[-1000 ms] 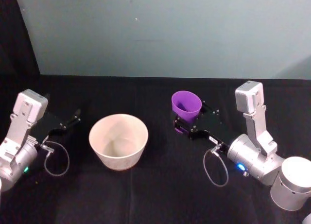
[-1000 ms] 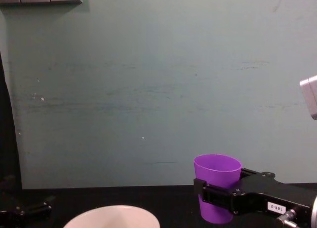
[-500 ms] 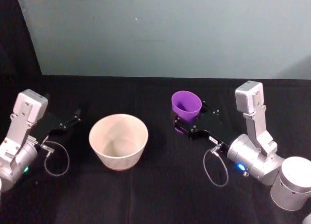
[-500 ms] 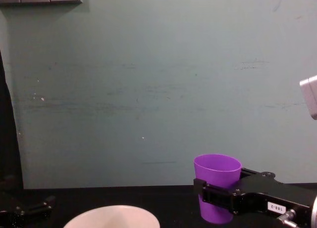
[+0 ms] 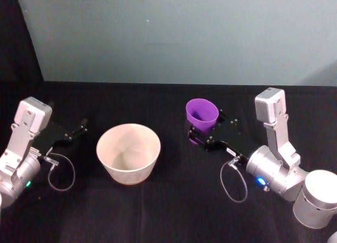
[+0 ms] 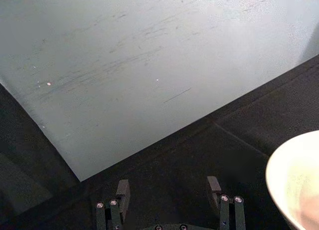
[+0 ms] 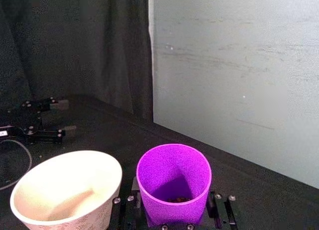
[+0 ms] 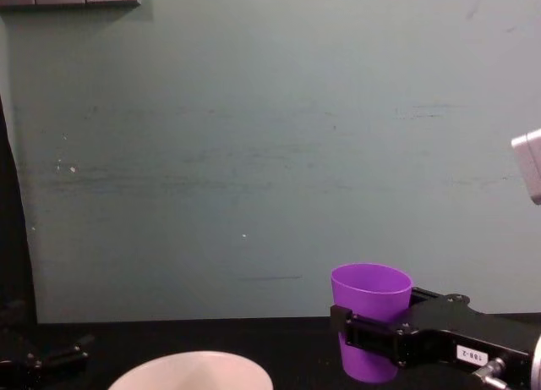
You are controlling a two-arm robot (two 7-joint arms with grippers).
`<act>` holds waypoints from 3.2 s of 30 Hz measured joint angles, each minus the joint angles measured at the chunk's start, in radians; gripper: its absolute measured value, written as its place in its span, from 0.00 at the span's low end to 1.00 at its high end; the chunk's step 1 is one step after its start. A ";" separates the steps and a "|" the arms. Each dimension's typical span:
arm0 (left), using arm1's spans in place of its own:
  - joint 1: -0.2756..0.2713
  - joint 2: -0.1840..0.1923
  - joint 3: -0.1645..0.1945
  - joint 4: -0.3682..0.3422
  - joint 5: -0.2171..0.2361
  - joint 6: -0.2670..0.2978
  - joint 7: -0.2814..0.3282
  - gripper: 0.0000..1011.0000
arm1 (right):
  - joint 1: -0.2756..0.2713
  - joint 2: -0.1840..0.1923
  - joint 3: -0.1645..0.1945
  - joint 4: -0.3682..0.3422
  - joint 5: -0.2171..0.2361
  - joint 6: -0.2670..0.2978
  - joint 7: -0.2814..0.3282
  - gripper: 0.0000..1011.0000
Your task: Pick up the cup and pour the mung beans from the cup into the bowl.
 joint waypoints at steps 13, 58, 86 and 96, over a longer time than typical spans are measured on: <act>0.000 0.000 0.000 0.000 0.000 0.000 0.000 1.00 | 0.000 0.000 0.000 0.000 0.000 0.000 0.000 0.71; 0.000 0.000 0.000 0.000 0.000 0.000 0.000 1.00 | 0.000 0.000 0.000 0.000 0.000 0.000 0.000 0.71; 0.000 0.000 0.000 0.000 0.000 0.000 0.000 1.00 | 0.125 0.016 -0.142 -0.069 -0.293 0.106 -0.031 0.71; 0.000 0.000 0.000 0.000 0.000 0.000 0.000 1.00 | 0.175 0.007 -0.227 -0.073 -0.488 0.169 -0.065 0.71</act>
